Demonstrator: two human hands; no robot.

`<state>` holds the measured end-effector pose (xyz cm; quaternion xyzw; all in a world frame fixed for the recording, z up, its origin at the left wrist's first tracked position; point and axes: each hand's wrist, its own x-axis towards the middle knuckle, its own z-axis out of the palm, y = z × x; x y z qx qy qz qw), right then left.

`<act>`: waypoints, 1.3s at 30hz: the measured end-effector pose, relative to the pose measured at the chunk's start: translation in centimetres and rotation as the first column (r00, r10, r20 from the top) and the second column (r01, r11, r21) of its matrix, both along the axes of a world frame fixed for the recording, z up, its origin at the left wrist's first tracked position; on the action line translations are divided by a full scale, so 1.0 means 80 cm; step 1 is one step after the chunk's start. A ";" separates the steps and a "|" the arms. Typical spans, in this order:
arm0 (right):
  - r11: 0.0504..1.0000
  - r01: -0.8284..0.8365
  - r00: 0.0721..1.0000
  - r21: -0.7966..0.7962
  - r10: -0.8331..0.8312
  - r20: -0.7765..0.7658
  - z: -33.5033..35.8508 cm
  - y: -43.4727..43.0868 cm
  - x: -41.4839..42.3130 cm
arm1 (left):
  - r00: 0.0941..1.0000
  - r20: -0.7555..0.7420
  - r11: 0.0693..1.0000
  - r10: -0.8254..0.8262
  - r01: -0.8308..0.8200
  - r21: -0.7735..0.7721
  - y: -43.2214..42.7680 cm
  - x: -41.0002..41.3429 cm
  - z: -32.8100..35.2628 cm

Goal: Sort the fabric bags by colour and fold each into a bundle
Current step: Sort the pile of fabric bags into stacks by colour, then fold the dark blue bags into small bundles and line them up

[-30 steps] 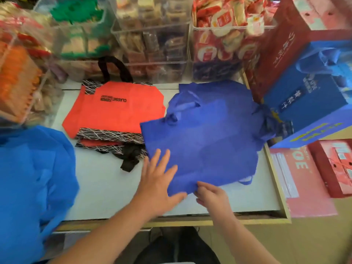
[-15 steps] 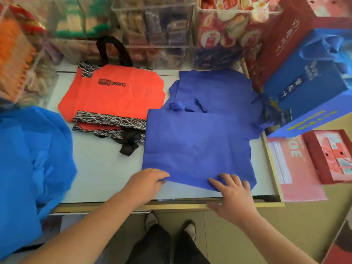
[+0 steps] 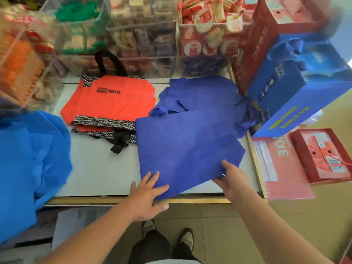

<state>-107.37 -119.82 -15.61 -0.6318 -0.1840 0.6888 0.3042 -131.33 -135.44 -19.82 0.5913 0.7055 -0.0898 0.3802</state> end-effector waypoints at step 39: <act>-0.266 -0.963 0.035 -0.038 -0.263 0.964 0.042 0.012 -0.005 | 0.945 -0.251 0.613 0.208 0.074 0.786 0.018 -0.099 0.138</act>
